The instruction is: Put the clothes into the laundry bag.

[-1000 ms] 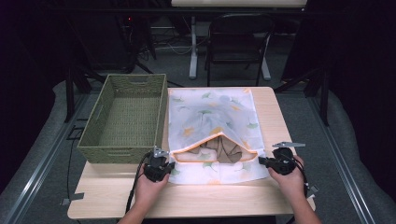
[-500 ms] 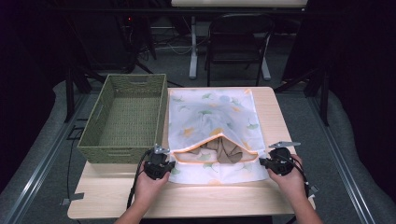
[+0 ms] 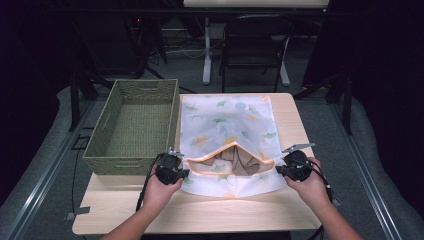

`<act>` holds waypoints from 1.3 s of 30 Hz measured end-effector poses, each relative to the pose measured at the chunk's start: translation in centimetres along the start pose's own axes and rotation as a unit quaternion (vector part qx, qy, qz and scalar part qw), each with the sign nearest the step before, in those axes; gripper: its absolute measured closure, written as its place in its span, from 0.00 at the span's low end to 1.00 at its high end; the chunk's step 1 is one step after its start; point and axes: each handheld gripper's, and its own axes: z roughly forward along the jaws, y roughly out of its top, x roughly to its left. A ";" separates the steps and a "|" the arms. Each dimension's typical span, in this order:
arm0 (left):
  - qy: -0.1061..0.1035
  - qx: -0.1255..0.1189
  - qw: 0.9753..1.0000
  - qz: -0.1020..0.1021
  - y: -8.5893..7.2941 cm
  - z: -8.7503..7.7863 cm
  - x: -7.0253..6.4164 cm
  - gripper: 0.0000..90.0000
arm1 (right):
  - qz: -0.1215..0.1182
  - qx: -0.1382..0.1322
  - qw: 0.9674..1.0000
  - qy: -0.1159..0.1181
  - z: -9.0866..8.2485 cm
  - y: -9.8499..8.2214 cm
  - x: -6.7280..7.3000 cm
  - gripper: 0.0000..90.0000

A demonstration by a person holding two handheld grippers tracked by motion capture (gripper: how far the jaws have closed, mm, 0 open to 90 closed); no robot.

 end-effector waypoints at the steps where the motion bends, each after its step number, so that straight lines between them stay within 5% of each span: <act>1: 0.003 -0.002 1.000 -0.001 0.3 -0.3 -0.1 0.98 | -0.007 0.002 1.000 0.002 -0.1 0.3 0.1 0.99; 4: 0.000 0.004 1.000 -0.013 1.5 -1.1 -0.5 0.98 | -0.026 0.016 1.000 0.008 0.0 0.9 0.3 0.99; 10: 0.004 0.023 1.000 -0.022 2.8 -1.8 -0.7 0.98 | 0.009 0.030 0.998 0.046 -0.2 1.8 -0.4 0.99; 18: 0.025 0.045 0.998 -0.023 4.2 -1.7 -0.6 0.98 | 0.043 0.040 0.996 0.061 -1.0 3.4 -1.5 0.99; 31: 0.034 0.075 0.995 -0.051 6.9 -2.1 -0.1 0.98 | 0.051 0.062 0.995 0.058 -1.7 6.4 -1.6 0.99; 39: 0.045 0.086 0.994 -0.049 9.4 -3.2 -0.1 0.98 | 0.044 0.086 0.995 0.030 -2.6 7.7 -1.4 0.99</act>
